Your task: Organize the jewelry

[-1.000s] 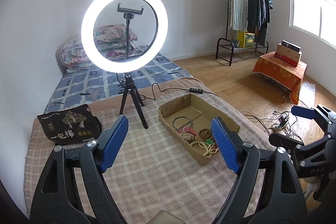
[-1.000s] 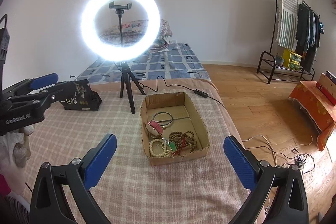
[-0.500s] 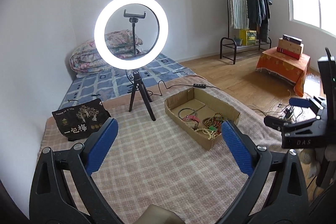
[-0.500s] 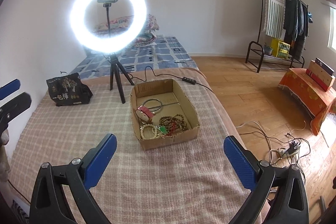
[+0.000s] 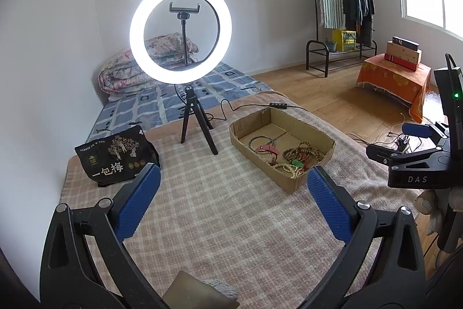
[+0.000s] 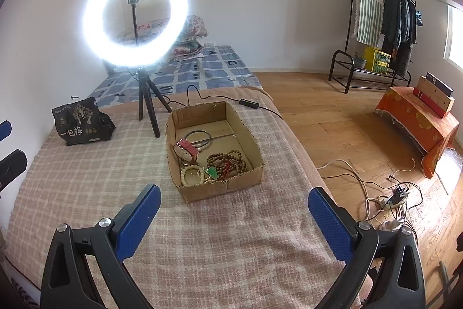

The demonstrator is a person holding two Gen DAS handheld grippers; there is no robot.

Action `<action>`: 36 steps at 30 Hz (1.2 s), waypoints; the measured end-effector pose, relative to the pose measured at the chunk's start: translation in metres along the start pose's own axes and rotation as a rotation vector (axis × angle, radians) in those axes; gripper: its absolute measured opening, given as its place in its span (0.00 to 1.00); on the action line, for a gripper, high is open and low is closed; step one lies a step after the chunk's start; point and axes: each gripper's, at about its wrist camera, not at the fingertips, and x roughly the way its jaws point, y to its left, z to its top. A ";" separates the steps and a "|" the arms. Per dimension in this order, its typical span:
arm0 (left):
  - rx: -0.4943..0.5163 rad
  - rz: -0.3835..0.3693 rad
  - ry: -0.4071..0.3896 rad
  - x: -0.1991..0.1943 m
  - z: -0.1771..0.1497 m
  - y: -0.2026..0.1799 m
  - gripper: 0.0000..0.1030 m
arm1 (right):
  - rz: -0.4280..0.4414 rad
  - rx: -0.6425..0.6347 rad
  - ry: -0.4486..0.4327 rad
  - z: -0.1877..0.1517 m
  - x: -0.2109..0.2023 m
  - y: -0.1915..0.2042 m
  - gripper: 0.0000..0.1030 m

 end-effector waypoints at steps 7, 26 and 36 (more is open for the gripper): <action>0.004 -0.018 0.011 -0.004 -0.002 -0.003 1.00 | 0.002 -0.008 -0.003 0.000 0.001 0.005 1.00; -0.002 -0.044 0.004 -0.013 -0.002 -0.005 1.00 | -0.001 -0.011 0.003 0.000 0.003 0.008 1.00; 0.000 -0.041 0.005 -0.014 -0.001 -0.005 1.00 | 0.002 -0.009 0.004 0.000 0.004 0.008 1.00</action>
